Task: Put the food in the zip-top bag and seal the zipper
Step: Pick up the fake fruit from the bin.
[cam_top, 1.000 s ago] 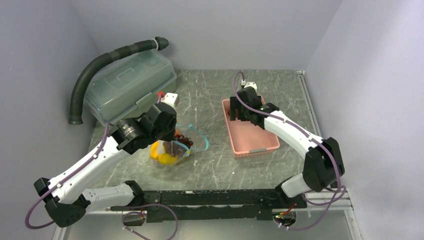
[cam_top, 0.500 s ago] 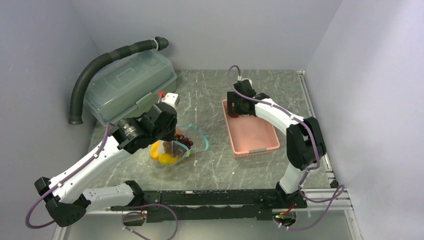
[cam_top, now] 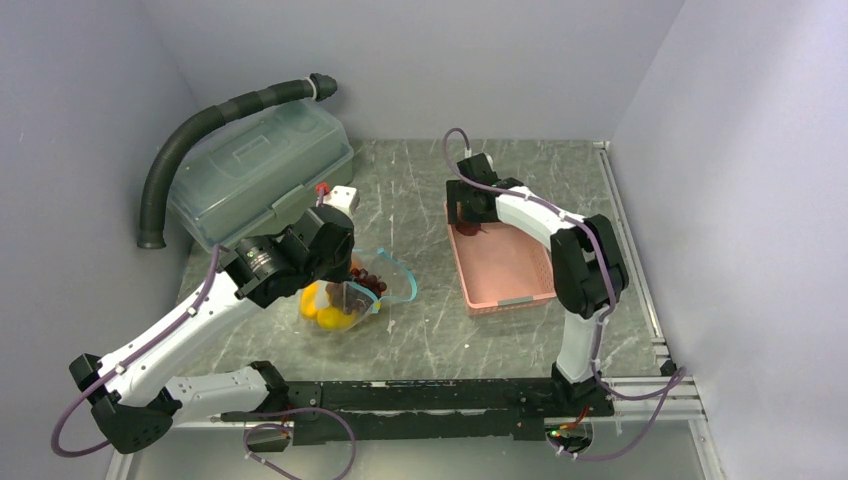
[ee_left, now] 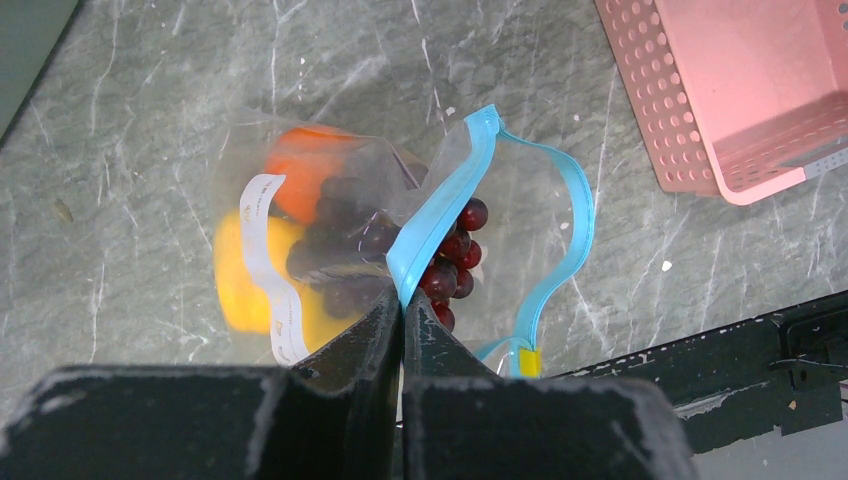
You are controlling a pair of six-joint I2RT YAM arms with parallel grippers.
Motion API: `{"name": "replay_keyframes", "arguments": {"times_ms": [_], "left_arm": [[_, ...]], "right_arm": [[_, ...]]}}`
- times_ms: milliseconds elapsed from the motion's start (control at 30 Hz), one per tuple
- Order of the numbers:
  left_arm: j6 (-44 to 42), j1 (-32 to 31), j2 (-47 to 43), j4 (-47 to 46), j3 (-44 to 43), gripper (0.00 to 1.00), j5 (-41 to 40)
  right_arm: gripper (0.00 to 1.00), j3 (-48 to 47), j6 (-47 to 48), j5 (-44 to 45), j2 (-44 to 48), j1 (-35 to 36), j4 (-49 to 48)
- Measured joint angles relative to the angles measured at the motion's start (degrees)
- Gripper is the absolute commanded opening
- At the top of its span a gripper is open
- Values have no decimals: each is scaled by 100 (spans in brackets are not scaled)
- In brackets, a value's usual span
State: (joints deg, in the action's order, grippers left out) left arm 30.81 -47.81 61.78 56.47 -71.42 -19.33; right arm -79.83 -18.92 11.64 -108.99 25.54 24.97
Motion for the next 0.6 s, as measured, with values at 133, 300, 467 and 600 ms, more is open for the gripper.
{"name": "replay_keyframes", "arguments": {"times_ms": [133, 300, 467, 600], "left_arm": [[0, 0, 0, 2, -2, 9, 0], [4, 0, 0, 24, -2, 9, -2], [7, 0, -2, 46, -2, 9, -2], [9, 0, -2, 55, -2, 9, -2]], "right_arm": [[86, -118, 44, 0, -184, -22, 0], [85, -234, 63, 0, -385, -44, -4], [78, -374, 96, 2, -566, -70, 0], [75, -385, 109, -7, -643, -72, -2]]}}
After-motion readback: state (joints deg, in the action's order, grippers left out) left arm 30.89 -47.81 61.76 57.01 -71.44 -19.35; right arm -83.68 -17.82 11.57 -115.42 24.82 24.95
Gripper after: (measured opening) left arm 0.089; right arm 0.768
